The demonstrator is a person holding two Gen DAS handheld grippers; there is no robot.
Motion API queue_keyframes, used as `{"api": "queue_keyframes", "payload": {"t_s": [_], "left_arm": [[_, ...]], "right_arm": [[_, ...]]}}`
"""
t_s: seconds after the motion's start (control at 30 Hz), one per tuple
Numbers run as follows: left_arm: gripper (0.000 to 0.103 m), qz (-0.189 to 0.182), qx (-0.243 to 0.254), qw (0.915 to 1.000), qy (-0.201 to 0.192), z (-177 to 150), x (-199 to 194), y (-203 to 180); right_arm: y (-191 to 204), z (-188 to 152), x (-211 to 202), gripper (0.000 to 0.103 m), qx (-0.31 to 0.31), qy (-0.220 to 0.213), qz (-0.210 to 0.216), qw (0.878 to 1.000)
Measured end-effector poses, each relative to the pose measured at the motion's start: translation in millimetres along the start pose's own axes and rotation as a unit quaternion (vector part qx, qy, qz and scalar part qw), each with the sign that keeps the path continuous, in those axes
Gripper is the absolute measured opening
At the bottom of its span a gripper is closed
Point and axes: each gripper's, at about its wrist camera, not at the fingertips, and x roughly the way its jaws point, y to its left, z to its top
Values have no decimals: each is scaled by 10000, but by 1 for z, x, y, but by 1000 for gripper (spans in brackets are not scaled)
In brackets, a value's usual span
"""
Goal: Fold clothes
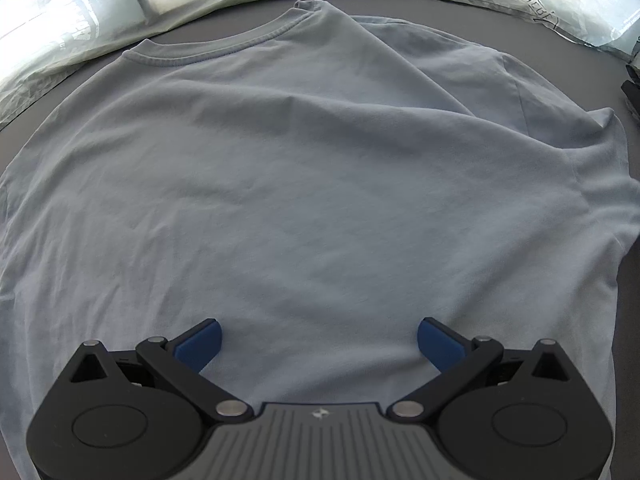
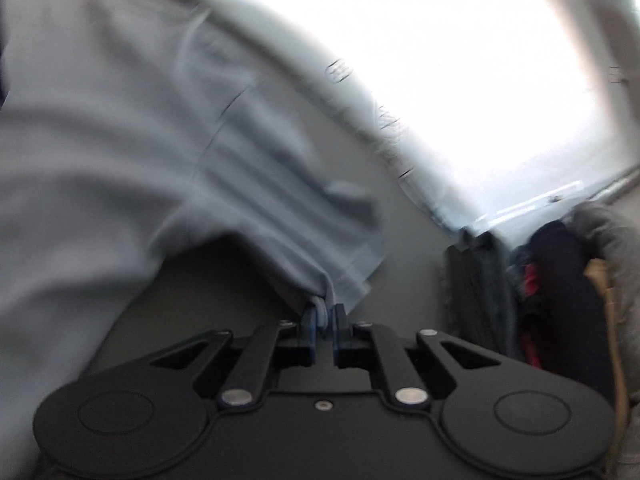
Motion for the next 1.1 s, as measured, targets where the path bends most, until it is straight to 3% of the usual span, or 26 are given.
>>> {"api": "queue_keyframes", "payload": {"t_s": [0.1,0.23,0.37,0.43,0.6,0.63,0.67,0.93,1.07,1.1], "left_arm": [[103,-6,0,10000,35,1,0,0],[103,-10,-4,10000,33,1,0,0],[103,-21,11,10000,63,2,0,-1],[103,-27,22,10000,73,2,0,-1],[103,-37,31,10000,39,2,0,-3],[103,-36,20,10000,21,1,0,-3],[103,-34,10,10000,2,1,-1,-4],[103,-65,77,9999,-12,1,2,-1],[103,-72,91,9999,-34,1,2,3],[103,-72,92,9999,-37,0,2,3]], "right_arm": [[-7,3,-4,8,334,68,134,9993],[-38,2,-3,25,1327,309,432,9897],[-61,-9,3,25,2163,523,449,9739],[-78,-16,10,25,2934,568,628,9522],[-120,-38,30,28,4991,261,1318,8561],[-125,-39,35,29,5214,185,1387,8418],[-128,-38,40,31,5311,127,1399,8356],[-139,-3,94,47,5212,-209,1418,8413],[-137,8,113,44,5120,-118,1552,8448],[-135,9,115,33,5089,-104,1586,8460]]}}
